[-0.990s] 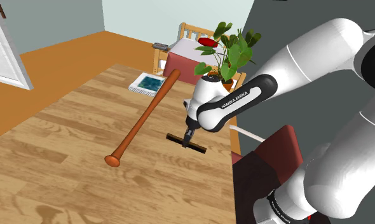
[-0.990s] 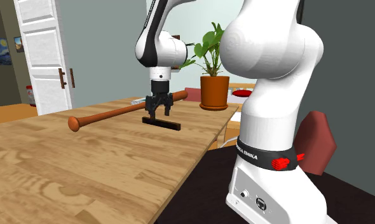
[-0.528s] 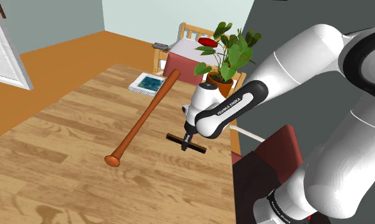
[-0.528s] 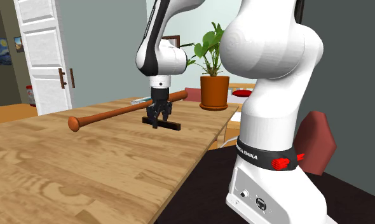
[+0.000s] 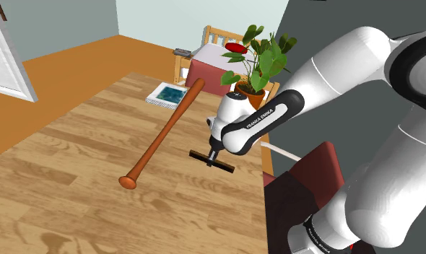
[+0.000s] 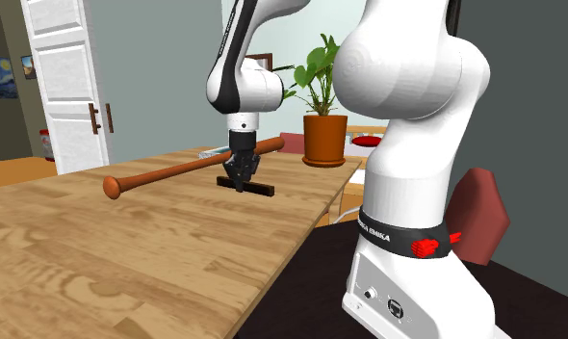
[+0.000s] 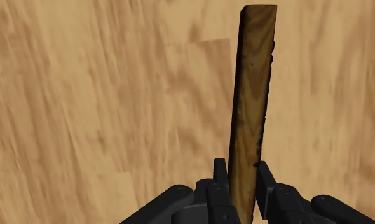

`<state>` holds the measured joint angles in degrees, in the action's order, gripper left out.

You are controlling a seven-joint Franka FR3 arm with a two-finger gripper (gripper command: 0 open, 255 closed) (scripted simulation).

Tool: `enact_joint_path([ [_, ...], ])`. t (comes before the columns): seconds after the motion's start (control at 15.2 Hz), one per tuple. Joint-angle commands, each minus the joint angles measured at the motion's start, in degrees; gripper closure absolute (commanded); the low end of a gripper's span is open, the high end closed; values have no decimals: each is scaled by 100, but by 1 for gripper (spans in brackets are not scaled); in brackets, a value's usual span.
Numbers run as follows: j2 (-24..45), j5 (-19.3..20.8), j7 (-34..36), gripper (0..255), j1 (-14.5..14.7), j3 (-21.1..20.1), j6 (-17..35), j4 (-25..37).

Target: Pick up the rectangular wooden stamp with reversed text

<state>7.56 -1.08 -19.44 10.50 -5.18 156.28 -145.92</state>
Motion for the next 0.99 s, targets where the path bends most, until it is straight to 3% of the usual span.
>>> enact_joint_path([
  [0.0, 19, -10, -4, 255, 24, -29, 35, -70],
  [0.92, -1063, -152, -88, 255, 14, -51, -1152, 39],
])
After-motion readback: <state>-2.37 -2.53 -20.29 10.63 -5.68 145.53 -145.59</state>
